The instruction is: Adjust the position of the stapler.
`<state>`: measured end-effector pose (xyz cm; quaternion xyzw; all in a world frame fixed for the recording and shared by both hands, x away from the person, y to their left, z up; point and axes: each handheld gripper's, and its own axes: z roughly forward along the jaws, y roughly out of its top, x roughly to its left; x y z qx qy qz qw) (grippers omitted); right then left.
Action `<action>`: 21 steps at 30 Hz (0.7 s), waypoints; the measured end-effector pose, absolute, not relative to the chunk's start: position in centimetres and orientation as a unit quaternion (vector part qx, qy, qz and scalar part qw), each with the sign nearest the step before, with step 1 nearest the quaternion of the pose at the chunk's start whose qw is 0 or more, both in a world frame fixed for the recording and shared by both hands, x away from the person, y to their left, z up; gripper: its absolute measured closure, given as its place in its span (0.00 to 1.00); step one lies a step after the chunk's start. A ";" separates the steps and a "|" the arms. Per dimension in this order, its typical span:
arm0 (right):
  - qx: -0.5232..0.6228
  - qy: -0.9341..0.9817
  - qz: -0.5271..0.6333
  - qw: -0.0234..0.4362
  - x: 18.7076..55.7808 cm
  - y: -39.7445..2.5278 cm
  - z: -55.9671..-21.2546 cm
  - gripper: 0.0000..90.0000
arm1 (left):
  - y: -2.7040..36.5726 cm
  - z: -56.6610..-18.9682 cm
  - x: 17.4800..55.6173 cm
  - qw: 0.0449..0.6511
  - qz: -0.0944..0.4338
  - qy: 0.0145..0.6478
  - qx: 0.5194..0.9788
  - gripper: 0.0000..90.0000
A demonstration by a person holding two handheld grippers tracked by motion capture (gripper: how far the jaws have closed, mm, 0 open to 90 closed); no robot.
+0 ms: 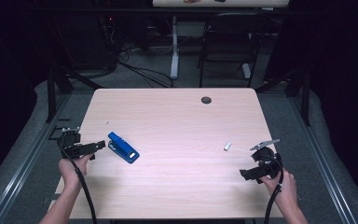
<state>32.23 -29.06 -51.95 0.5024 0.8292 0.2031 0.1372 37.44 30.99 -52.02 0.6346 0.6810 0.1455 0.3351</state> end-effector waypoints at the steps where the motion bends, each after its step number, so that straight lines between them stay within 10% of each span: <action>1: 0.502 0.830 0.202 0.138 32.2 -29.1 -51.9 0.02 | 31.0 -52.0 37.5 0.333 0.145 0.681 0.636 0.00; 21: 0.497 0.834 0.198 0.136 32.2 -28.8 -52.0 0.03 | 29.8 -52.2 38.8 0.318 0.156 0.683 0.639 0.00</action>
